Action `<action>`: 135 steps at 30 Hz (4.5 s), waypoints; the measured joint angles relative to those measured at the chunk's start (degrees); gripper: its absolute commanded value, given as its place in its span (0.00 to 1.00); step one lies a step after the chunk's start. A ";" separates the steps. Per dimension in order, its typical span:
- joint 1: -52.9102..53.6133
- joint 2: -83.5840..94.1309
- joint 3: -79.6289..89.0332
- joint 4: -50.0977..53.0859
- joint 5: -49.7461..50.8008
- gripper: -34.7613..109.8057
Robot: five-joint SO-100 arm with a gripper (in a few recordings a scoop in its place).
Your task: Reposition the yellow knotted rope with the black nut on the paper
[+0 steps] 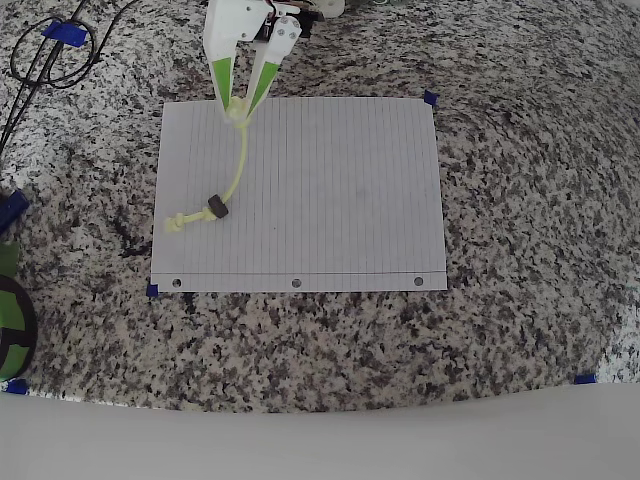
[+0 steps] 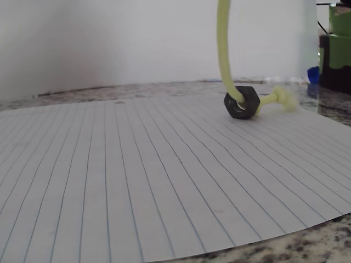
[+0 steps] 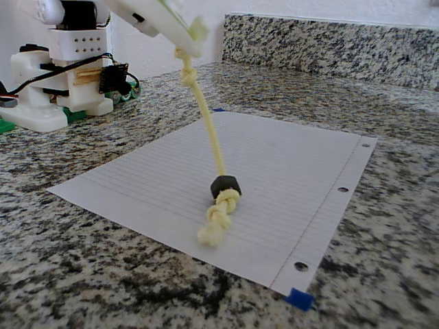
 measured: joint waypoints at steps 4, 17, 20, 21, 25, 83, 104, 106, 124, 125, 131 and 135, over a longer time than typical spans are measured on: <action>-3.25 1.14 1.23 4.13 1.32 0.24; 1.05 7.29 3.60 2.81 1.05 0.24; 5.01 8.96 3.60 5.36 0.97 0.24; 6.06 9.58 3.60 6.94 0.79 0.24; 11.78 14.24 3.60 14.68 0.79 0.24; -14.41 -4.66 -7.73 13.80 -0.44 0.24; -24.61 -4.92 -3.43 3.96 6.42 0.71; -25.14 -4.92 -3.43 3.43 6.42 0.71; -27.86 -6.33 -3.34 -13.10 -16.70 0.66; -26.81 -6.50 -3.34 -13.18 -18.90 0.66; -19.60 -10.99 -3.52 -13.97 -34.10 0.62; -14.41 -16.00 -6.15 -13.27 -47.72 0.62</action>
